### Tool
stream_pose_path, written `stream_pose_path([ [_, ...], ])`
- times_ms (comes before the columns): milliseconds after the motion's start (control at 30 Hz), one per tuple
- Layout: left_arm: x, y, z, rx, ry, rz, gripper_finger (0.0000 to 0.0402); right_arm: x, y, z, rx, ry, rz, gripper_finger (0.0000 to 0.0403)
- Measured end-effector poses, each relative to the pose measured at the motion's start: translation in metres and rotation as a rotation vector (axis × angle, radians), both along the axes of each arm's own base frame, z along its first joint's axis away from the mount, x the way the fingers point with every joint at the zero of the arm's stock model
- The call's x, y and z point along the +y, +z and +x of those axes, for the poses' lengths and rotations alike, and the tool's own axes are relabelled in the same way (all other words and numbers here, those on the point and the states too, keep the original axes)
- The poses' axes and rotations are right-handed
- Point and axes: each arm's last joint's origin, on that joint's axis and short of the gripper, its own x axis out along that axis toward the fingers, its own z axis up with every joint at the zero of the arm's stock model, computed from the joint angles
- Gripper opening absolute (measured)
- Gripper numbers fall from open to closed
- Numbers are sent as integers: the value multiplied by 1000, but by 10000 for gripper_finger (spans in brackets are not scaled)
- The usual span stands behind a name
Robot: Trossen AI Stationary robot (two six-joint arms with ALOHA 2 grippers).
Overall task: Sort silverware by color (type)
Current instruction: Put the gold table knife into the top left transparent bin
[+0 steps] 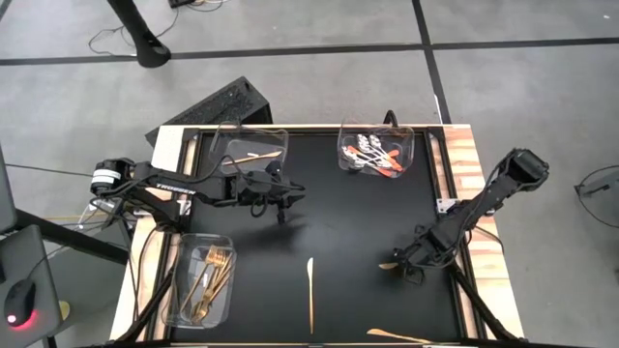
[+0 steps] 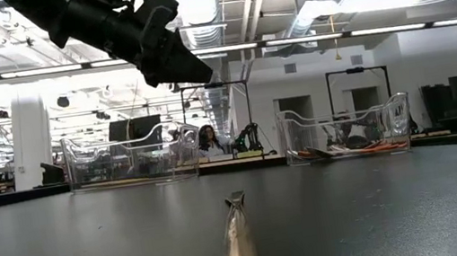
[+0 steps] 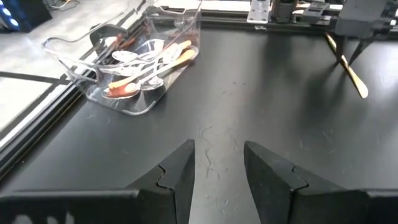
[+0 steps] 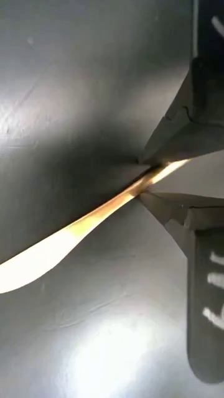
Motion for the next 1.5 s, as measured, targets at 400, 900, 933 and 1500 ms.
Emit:
stream_pose_path([
  [400, 1, -2, -1, 18, 43, 9, 123, -6, -2, 5, -56, -45, -41, 47],
  [900, 3, -1, -2, -15, 166, -17, 124, -35, 25, 62, -579, -197, -365, 17],
  [933, 3, -1, -2, -15, 164, -20, 124, -39, 25, 63, -571, -232, -357, 24],
  [1500, 5, -10, -8, 73, 266, 1, 124, -45, 8, 77, -487, -409, -228, 202],
])
